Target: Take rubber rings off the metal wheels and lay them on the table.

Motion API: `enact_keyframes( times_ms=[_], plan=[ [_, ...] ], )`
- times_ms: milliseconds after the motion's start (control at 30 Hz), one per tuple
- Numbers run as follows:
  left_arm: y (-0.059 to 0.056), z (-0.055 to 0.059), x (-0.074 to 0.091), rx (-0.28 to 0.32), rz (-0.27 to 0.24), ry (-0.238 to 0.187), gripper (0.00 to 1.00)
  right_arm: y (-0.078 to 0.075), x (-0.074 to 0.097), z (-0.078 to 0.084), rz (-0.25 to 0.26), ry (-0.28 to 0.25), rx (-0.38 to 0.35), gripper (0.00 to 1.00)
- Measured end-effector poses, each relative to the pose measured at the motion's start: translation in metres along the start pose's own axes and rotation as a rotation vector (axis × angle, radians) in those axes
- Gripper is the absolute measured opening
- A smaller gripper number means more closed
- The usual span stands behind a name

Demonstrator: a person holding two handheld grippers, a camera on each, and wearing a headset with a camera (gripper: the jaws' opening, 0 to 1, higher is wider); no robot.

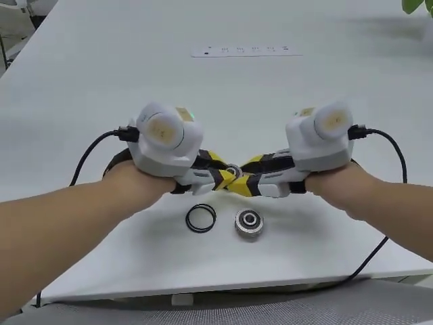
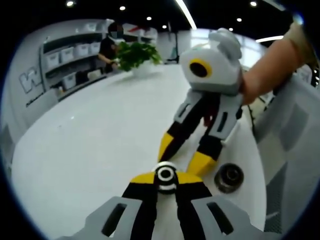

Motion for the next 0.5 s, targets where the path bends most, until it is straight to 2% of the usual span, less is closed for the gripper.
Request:
enact_keyframes(
  times_ms=[500],
  plan=[
    [-0.0023, 0.0006, -0.0005, 0.006, -0.011, -0.004, 0.14, 0.0022, 0.0058, 0.0019, 0.017, 0.031, 0.079, 0.17]
  ],
)
Point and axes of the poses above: the centre of the closed fingertips' face, and the gripper's own axes: x roughly backward along the fingers, y roughly to its left, z roughly out of its underside, the point moved 10 cm from there along x, roughly backward along the fingers, and after that the axes turned 7 degrees about -y, right-handed, at the moved point
